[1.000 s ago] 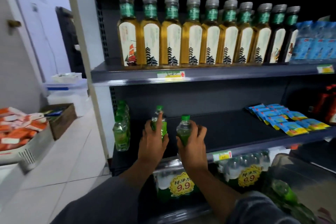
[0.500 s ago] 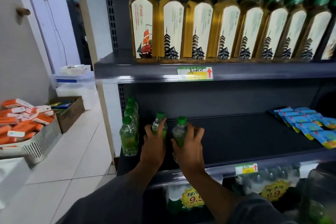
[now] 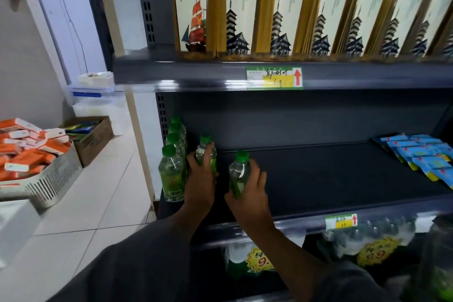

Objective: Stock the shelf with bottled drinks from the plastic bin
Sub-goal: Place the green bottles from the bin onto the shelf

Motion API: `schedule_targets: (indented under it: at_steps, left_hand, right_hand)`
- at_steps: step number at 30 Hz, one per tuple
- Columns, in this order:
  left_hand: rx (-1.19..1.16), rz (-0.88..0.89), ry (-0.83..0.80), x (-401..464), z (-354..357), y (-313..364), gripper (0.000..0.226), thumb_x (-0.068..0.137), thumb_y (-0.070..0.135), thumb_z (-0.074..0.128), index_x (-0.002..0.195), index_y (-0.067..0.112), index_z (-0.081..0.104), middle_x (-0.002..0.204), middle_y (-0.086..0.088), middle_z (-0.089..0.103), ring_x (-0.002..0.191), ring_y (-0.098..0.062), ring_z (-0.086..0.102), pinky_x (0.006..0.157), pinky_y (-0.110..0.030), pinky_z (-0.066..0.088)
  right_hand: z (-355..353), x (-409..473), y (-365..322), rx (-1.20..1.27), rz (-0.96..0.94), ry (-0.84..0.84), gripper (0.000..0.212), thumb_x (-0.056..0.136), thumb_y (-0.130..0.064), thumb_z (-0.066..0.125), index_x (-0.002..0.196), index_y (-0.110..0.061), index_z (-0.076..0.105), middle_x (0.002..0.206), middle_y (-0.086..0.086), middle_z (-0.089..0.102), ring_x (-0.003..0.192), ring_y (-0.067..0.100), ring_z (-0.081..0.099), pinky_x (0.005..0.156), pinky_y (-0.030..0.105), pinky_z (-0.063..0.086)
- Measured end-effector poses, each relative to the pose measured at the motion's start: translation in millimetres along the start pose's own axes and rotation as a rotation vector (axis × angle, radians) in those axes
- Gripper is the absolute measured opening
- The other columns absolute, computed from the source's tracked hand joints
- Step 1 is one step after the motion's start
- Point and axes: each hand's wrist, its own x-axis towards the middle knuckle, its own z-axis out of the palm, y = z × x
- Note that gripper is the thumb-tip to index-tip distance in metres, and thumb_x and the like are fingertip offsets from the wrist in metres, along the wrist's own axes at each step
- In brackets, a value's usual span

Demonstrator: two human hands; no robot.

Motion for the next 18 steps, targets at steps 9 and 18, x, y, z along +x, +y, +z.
schedule_targets:
  at_steps: [9,18]
  left_hand:
    - [0.013,0.028,-0.027,-16.9,-17.1,0.4,0.093,0.093,0.007,0.061,0.158,0.032,0.0,0.163,-0.02,0.007,0.146,-0.041,0.028,0.11,-0.052,0.043]
    - [-0.062,0.098,-0.094,-29.2,-54.4,6.6,0.076,0.097,0.009,0.053,0.159,0.017,0.011,0.158,-0.011,0.028,0.134,-0.027,0.046,0.11,-0.039,0.043]
  right_hand:
    - [1.3,-6.2,0.4,0.029,0.003,-0.05,0.096,0.081,-0.006,0.076,0.153,-0.031,0.018,0.126,-0.007,0.031,0.1,0.013,0.055,0.079,0.027,0.054]
    - [17.8,-0.9,-18.9,0.187,0.129,-0.099,0.06,0.075,-0.047,0.062,0.128,-0.018,0.056,0.122,0.007,0.054,0.106,0.014,0.058,0.093,0.036,0.053]
